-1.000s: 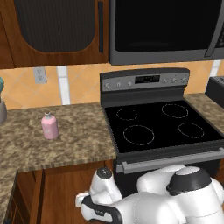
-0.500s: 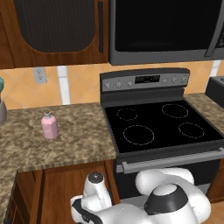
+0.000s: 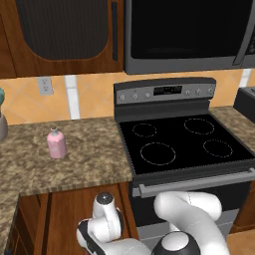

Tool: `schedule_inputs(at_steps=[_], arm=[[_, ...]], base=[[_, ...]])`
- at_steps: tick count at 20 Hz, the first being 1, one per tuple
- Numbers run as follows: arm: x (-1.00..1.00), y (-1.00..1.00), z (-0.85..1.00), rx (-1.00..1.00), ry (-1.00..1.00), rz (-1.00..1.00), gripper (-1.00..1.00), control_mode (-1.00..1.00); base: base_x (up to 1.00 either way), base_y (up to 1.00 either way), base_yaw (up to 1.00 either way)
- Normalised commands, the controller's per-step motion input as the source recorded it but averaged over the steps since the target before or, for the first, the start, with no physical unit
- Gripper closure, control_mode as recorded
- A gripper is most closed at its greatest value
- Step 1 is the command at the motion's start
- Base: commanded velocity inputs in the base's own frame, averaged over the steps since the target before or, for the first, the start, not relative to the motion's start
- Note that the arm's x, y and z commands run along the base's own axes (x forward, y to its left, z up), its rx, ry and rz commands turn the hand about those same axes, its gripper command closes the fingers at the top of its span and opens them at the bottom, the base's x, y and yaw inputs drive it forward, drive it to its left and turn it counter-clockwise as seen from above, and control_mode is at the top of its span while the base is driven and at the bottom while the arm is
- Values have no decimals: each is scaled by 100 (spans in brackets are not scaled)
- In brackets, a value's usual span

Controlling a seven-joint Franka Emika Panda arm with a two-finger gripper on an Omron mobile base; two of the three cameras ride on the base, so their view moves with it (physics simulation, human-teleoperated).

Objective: Pick the peeler from the drawer and place it on the counter.

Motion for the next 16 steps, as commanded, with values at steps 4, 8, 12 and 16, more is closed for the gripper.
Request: schedule_inputs(at_steps=[4, 8, 12, 16], arm=[[0, 0, 0, 0, 0, 0, 100, -100], [0, 0, -5, 0, 0, 0, 100, -100], [-2, 0, 0, 0, -3, 0, 100, -100], [-29, 0, 81, 0, -6, 0, 100, -100]], base=[[0, 0, 0], [0, 0, 0], [0, 0, 0], [0, 0, 0]])
